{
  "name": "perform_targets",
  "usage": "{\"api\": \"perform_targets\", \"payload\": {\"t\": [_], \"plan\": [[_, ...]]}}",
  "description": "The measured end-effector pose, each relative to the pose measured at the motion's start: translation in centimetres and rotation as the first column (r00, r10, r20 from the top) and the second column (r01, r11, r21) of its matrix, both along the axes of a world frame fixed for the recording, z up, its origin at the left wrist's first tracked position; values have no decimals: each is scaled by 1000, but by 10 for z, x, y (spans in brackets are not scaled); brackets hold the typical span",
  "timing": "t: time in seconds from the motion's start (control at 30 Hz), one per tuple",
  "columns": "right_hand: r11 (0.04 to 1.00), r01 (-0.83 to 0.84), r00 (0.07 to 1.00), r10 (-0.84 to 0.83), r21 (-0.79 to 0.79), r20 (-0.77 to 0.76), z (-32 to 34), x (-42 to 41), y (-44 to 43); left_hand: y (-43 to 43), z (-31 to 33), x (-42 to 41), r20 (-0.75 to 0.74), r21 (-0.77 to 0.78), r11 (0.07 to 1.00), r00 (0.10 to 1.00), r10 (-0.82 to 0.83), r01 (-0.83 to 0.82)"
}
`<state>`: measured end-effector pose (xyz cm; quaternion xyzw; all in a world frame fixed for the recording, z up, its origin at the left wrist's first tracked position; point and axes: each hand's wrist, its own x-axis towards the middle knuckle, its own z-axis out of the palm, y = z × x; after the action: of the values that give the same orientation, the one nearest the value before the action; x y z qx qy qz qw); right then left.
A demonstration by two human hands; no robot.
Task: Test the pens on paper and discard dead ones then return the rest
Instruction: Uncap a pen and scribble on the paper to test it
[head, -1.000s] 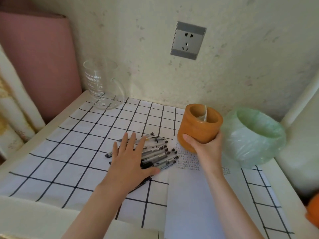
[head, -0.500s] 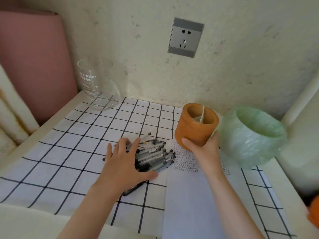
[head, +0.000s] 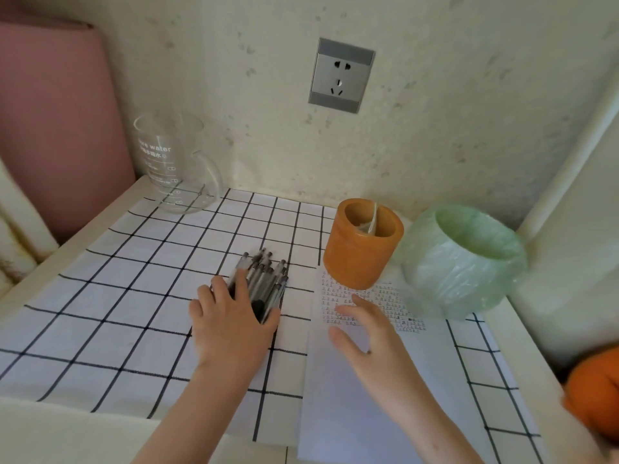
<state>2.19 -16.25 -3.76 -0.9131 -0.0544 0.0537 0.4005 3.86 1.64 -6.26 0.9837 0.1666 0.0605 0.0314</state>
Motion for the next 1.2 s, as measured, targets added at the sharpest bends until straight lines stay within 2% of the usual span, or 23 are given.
{"api": "perform_targets", "payload": {"t": [0.1, 0.23, 0.3, 0.37, 0.47, 0.6, 0.67, 0.7, 0.73, 0.8, 1.07, 1.13, 1.2], "plan": [[993, -15, 1000, 17, -119, 15, -2, 2, -5, -8, 2, -2, -45, 9, 1000, 999, 20, -20], [981, -29, 999, 24, -194, -26, -2, 9, -9, -13, 3, -3, -13, -49, 999, 1000, -12, 11], [963, -40, 998, 24, -267, -62, -2, 12, -12, -14, 5, 0, 97, -53, 990, 987, -125, 131], [945, -63, 995, 34, -321, -95, -1, 15, -14, -13, -1, 3, 173, 13, 960, 945, -277, 279], [907, -147, 983, 90, -395, -160, -3, 14, -15, -6, -1, 2, 103, 39, 931, 926, -364, 362], [860, -232, 965, 145, -455, -218, -11, 10, -16, 8, 3, -1, -138, -68, 934, 924, -356, 350], [841, -254, 963, 171, -477, -210, -14, 9, -16, 12, -4, -6, -172, -93, 923, 907, -385, 375], [836, -263, 961, 182, -482, -208, -16, 8, -15, 9, -4, -8, -179, -52, 920, 902, -392, 389], [830, -273, 959, 194, -486, -208, -16, 7, -16, 7, -2, -10, -229, -77, 939, 911, -344, 335], [822, -290, 954, 211, -491, -211, -17, 7, -17, 4, -5, -9, -194, -39, 938, 919, -344, 343], [801, -308, 949, 220, -513, -227, -22, 8, -16, -8, -6, -4, -135, -189, 968, 972, -191, 164], [811, -309, 947, 212, -496, -243, -18, 8, -15, -7, -5, -1, -172, -172, 968, 962, -213, 183], [827, -305, 946, 204, -472, -253, -13, 8, -16, -4, 0, 0, -135, -174, 957, 957, -257, 233]]}}
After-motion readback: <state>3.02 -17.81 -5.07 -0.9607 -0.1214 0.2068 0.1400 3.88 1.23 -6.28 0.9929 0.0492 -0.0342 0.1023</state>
